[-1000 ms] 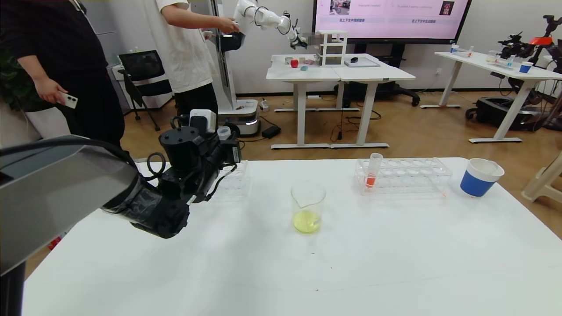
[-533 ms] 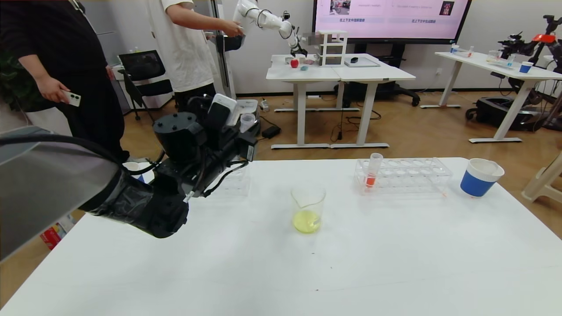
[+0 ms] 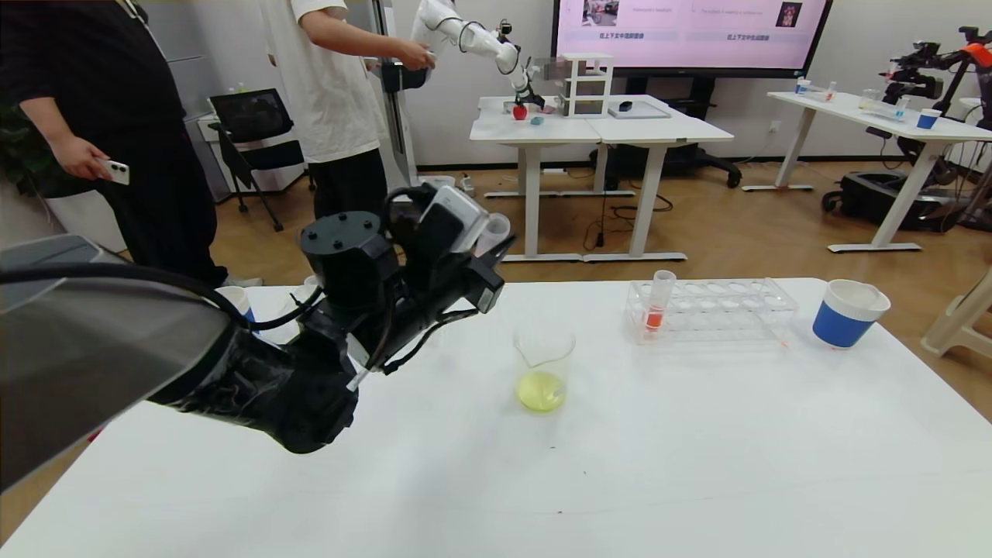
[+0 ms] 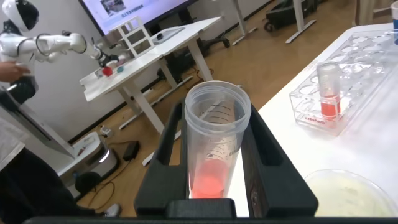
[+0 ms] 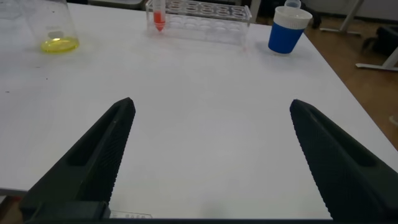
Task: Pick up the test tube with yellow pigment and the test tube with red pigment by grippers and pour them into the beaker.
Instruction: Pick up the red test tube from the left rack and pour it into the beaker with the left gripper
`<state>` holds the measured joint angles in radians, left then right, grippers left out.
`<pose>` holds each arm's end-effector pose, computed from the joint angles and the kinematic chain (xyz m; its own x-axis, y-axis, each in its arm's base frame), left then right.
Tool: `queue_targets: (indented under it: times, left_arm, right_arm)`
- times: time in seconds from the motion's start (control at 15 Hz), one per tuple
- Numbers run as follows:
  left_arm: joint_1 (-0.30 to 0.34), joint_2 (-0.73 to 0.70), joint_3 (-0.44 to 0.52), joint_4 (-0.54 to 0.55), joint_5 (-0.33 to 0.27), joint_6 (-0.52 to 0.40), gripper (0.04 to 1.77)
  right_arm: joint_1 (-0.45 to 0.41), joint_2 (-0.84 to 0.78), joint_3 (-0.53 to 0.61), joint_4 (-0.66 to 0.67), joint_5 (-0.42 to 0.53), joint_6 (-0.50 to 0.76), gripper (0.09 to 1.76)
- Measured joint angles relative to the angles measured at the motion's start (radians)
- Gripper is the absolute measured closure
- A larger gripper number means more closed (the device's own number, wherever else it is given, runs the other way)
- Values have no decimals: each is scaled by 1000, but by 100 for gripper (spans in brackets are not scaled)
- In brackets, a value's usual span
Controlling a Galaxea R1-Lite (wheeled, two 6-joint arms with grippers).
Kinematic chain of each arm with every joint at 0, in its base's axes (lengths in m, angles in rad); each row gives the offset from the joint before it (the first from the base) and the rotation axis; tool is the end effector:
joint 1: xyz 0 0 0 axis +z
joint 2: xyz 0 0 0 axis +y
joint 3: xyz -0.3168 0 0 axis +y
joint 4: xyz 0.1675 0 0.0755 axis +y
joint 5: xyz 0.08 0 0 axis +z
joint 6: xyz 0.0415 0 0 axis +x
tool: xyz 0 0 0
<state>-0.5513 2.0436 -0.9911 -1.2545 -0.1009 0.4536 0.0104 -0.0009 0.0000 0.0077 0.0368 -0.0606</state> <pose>0.3485 -0.2192 0.1983 0.7775 -0.5963 0.1996 0.4691 0.7614 0.4475 -0.0279 0.0012 0.0745 0.9989 0.0472 -0.0068 -0.0475 0.9970 -0.0603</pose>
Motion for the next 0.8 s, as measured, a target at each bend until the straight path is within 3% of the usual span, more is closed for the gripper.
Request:
queue_targets:
  times: [0.47,0.8]
  left_arm:
    - [1,35,7,-20,-177,272,131]
    - [35,90,-4,-30,-365,533,131]
  right_arm:
    - [0,0,0,0,0,0,11]
    - [0,0,0,0,0,0,11]
